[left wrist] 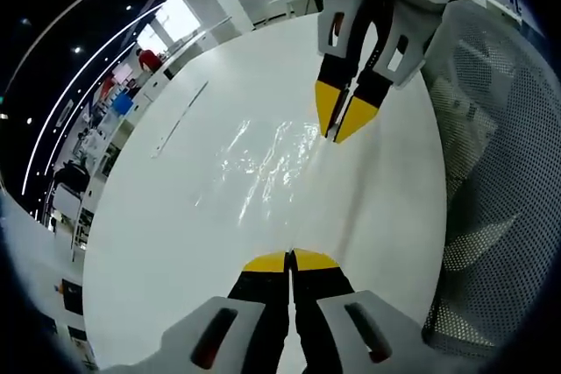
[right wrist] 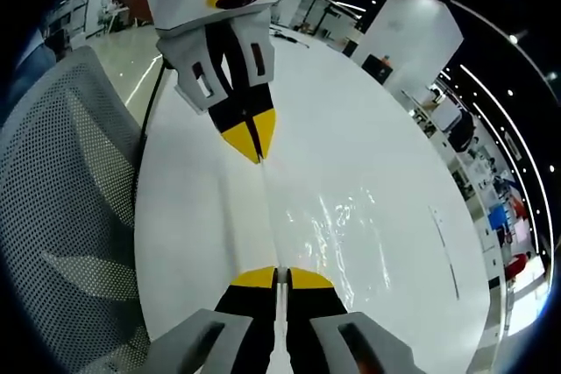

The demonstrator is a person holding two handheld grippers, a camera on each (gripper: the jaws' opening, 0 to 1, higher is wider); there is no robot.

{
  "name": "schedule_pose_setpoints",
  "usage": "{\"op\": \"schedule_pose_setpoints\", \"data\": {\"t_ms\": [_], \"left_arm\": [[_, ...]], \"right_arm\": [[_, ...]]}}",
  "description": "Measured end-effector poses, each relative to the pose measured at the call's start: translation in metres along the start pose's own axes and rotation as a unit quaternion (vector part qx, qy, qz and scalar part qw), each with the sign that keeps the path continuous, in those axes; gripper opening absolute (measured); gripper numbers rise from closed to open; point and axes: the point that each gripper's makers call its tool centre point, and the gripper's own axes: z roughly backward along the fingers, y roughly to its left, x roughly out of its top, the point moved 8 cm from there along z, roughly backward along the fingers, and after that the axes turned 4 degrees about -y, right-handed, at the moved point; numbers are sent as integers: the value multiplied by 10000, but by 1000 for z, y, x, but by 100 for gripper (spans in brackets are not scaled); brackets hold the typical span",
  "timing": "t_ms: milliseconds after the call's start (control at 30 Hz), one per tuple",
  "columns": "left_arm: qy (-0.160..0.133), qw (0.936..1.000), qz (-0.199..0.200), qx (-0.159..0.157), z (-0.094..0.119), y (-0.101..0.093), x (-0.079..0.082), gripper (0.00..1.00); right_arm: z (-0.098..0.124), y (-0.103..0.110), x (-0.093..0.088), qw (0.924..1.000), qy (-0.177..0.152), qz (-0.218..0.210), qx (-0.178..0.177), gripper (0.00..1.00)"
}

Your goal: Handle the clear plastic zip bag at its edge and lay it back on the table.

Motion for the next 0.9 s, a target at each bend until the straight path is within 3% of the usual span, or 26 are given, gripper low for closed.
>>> {"op": "schedule_pose_setpoints", "data": {"t_ms": [900], "left_arm": [[36,10000,68,25,-2,2,-5,0]], "right_arm": [[7,-3,-15,9998,129,-117,-96,0]]}}
